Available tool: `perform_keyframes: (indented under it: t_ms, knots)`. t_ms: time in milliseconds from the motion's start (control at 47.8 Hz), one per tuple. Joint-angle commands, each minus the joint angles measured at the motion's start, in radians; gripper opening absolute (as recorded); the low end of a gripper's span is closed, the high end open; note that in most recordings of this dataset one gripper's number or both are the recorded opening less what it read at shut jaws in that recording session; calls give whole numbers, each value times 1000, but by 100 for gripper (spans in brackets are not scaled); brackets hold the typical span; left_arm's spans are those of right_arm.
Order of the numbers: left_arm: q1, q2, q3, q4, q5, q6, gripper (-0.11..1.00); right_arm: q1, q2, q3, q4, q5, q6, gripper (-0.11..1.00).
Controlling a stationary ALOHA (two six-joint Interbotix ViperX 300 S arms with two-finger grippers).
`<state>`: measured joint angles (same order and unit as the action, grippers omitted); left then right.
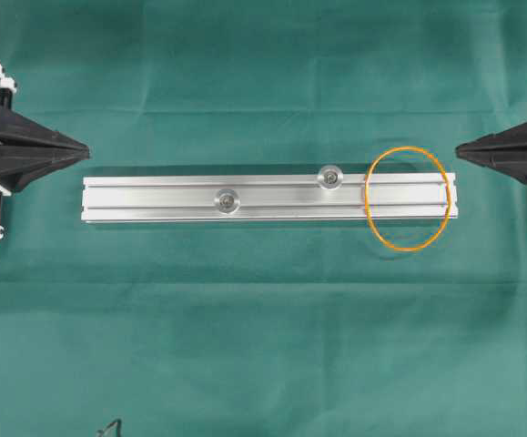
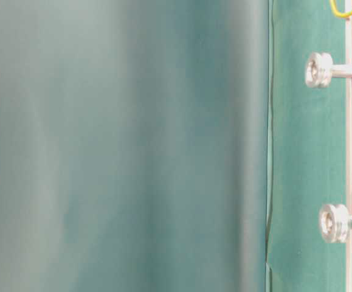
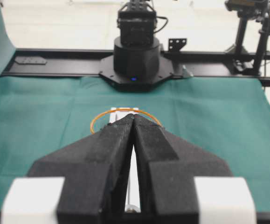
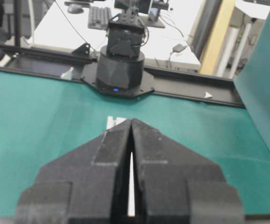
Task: Hook the rubber onto the shaft.
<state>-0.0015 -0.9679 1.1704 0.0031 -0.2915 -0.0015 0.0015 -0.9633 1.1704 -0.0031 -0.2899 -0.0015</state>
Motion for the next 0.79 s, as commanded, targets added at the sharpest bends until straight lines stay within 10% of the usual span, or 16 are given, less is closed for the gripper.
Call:
perform_keyframes:
  t_ms: [0,481,774]
  knots:
    - [3,20,-25,21,23,2,0,-5,8,-18,5,-5,3,3]
    - [9,12,-54,21,101,-3,0,-5,5,-97,5,213,14,3]
    - [9,12,-124,21,454,-5,0,-5,9,-138,8,500,25,3]
